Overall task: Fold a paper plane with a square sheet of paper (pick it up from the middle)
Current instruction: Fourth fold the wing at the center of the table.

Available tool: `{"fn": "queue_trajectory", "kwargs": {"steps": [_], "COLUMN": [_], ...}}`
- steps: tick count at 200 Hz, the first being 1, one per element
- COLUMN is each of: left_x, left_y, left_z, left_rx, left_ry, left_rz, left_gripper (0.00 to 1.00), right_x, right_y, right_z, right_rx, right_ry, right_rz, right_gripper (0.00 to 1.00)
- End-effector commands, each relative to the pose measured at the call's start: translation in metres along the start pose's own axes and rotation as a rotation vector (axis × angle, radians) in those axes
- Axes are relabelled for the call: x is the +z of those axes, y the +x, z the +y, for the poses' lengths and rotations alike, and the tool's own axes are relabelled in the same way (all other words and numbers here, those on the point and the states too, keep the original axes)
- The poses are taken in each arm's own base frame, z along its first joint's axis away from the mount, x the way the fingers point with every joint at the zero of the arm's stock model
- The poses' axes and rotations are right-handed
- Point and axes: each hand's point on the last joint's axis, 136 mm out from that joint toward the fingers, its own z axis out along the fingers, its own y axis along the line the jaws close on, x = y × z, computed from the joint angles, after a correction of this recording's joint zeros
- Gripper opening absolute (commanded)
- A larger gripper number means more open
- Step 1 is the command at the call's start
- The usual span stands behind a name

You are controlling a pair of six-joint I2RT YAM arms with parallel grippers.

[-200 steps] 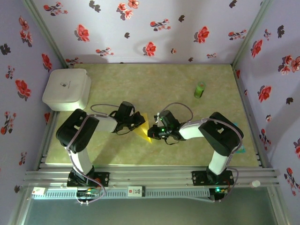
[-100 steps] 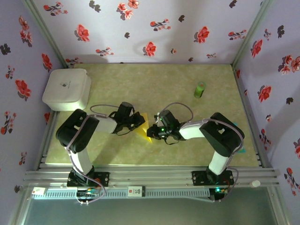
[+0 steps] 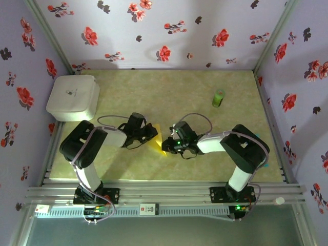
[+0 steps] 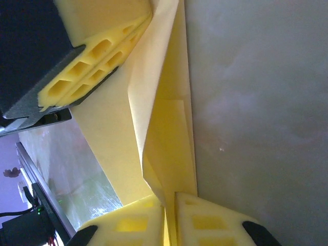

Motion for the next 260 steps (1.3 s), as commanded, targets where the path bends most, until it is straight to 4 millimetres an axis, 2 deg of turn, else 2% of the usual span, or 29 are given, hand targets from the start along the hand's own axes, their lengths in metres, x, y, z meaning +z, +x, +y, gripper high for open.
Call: {"fn": "queue_trajectory", "kwargs": {"steps": [1,41,56,90,127,190,207,260], "left_x": [-0.002,-0.003,-0.003,-0.003,-0.003,-0.003,-0.003,-0.002], "left_y": [0.011,0.01,0.011,0.012,0.012,0.012,0.012,0.013], "left_z": [0.032,0.033,0.033,0.035,0.033,0.034,0.034,0.036], "left_rx": [-0.032,-0.034,-0.032,-0.032,-0.032,-0.037,-0.037,-0.04], "left_ry": [-0.105,-0.107,-0.106,-0.104,-0.1,-0.099,-0.099,-0.102], "left_rz": [0.022,0.018,0.019,0.018,0.018,0.018,0.018,0.02], "left_gripper": [0.0,0.0,0.0,0.0,0.0,0.0,0.0,0.0], "right_x": [-0.002,-0.004,-0.006,-0.01,-0.01,0.003,0.005,0.007], "right_y": [0.012,0.02,0.013,-0.01,-0.025,-0.028,-0.025,-0.01], "right_z": [-0.008,-0.007,-0.002,0.007,0.01,0.018,0.017,0.004], "right_rx": [0.034,0.029,0.025,0.032,0.053,0.077,0.087,0.115], "right_ry": [0.019,-0.003,0.002,-0.002,-0.028,-0.096,-0.111,-0.118], "right_rz": [0.029,0.054,0.029,-0.039,-0.066,-0.031,-0.026,0.005], "right_gripper": [0.12,0.15,0.16,0.26,0.28,0.21,0.14,0.08]}}
